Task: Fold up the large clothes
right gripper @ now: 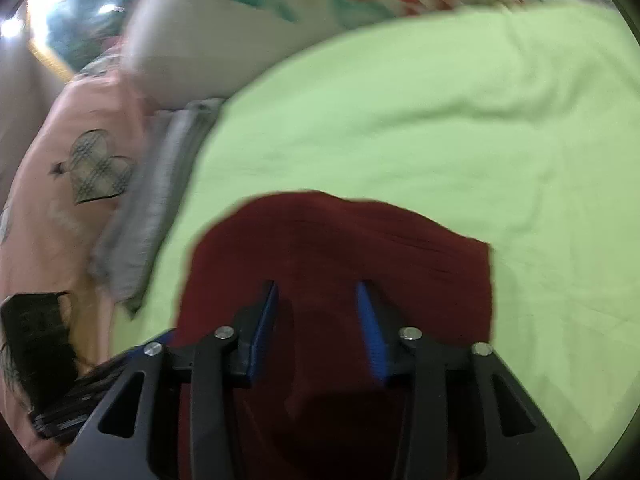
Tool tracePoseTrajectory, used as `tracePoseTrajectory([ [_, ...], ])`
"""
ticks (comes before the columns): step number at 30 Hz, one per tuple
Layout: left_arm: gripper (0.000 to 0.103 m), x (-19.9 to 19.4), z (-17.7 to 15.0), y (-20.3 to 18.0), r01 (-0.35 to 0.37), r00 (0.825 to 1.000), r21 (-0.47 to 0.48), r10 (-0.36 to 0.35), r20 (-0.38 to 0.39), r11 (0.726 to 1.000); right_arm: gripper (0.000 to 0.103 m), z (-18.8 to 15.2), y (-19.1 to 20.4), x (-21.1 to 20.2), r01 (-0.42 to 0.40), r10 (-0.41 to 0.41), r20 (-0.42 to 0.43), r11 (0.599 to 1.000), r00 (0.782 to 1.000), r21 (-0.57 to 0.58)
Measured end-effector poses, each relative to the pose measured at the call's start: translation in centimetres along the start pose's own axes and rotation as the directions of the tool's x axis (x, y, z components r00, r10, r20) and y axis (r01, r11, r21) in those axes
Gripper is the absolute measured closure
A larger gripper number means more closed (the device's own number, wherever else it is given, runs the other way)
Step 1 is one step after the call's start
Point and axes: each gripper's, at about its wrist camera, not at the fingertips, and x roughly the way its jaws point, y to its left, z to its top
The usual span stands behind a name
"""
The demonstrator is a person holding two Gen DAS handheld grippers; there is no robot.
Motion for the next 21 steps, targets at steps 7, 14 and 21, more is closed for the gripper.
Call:
tracePoseTrajectory([
  [7,0.057,3.2,0.6,-2.0,-0.092,0.995,0.101,0.095,-0.019,0.991,0.103,-0.2,-2.6,-0.1,-0.001,-0.002,0.036,0.998,0.999,0.069],
  [14,0.058,-1.3,-1.3,-2.1,-0.042,0.999,0.099,0.041,0.012,0.994,0.101,-0.8,-2.8,-1.6,-0.018,0.014,0.043,0.996,0.999,0.087],
  [21,0.059,-7.5,-6.4,-4.6,0.085,0.991,0.182,-0.101,0.084,0.98,0.1,-4.2,-1.4,-7.0,-0.073,0.067,0.107,0.996,0.992,0.055],
])
